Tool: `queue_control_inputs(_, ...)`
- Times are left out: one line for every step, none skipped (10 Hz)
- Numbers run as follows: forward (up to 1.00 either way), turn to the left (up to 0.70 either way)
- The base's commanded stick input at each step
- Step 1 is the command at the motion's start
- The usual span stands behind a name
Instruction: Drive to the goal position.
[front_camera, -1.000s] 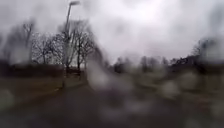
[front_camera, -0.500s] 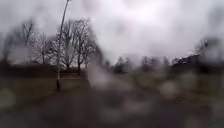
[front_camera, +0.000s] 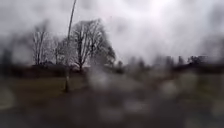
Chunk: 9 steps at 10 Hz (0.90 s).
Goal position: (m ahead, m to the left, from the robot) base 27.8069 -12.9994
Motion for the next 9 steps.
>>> queue_control_inputs(1.00,0.00)
queue_control_inputs(1.00,0.00)
queue_control_inputs(1.00,0.00)
queue_control_inputs(1.00,0.00)
queue_control_inputs(1.00,0.00)
queue_control_inputs(1.00,0.00)
queue_control_inputs(1.00,0.00)
queue_control_inputs(1.00,0.00)
queue_control_inputs(1.00,0.00)
